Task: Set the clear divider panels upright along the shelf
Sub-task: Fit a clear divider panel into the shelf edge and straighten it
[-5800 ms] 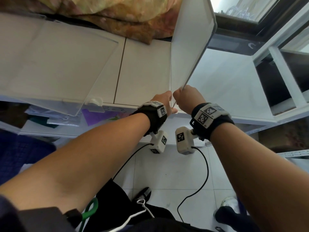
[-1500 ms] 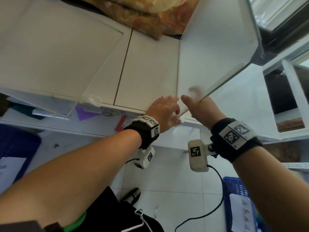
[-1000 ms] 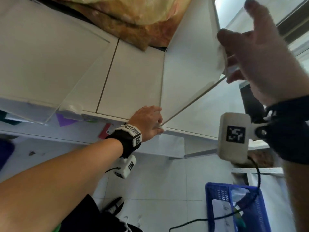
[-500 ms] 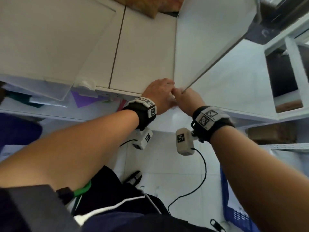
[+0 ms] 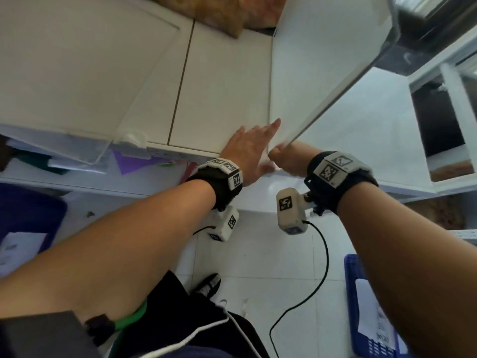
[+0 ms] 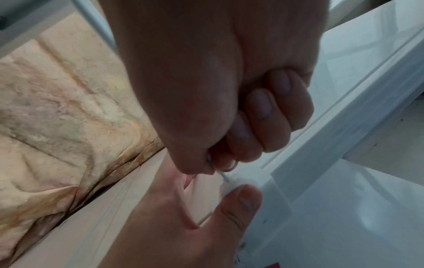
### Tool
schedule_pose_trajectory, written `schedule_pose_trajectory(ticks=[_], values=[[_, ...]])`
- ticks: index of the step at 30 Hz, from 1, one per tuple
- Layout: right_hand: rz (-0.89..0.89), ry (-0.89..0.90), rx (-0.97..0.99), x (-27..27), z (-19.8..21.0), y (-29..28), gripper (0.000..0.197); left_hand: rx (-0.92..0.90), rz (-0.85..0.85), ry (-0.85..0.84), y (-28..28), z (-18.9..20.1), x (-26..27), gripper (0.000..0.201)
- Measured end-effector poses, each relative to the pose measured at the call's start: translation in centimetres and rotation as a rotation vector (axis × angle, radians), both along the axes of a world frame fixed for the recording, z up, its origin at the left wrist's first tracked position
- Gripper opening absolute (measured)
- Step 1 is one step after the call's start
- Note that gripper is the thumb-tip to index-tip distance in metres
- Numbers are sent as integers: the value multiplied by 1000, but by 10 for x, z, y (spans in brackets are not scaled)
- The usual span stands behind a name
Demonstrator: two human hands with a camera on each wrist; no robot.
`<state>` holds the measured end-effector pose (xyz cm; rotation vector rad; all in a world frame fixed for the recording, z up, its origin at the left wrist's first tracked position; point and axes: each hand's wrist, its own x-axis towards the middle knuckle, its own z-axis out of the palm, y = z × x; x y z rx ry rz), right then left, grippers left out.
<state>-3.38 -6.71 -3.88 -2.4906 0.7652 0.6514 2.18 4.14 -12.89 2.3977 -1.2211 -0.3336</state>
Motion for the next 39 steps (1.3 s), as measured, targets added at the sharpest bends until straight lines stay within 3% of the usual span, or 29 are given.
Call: schedule_pose_trajectory(ticks=[2, 4, 14, 17, 20, 24, 31, 33, 36, 39], values=[[74, 49, -54, 2, -7, -6, 18, 23, 4, -7, 0, 0, 0, 104], [163, 104, -83, 4, -10, -10, 28, 24, 4, 2, 0, 1, 1, 104], [115, 72, -13, -5, -11, -6, 35, 19, 4, 60, -2, 5, 0, 105], [-1, 64, 191, -17, -7, -12, 20, -21, -10, 95, 2, 11, 6, 106], [-51, -95, 204, -35, -4, -26, 2, 24, -84, 10, 14, 24, 19, 100], [66, -159, 33, -47, -15, -37, 13, 71, -98, -3, 35, 41, 29, 91], [213, -76, 68, -28, -27, -42, 23, 224, -87, -30, 61, 30, 23, 87], [250, -21, 111, -24, -24, -43, 22, 214, -37, -29, 62, 27, 22, 76], [286, 25, 134, -23, -23, -41, 26, 110, 59, -92, 58, 29, 21, 42], [243, 17, 200, -26, -29, -42, 27, 104, 41, -76, 46, 35, 18, 24]])
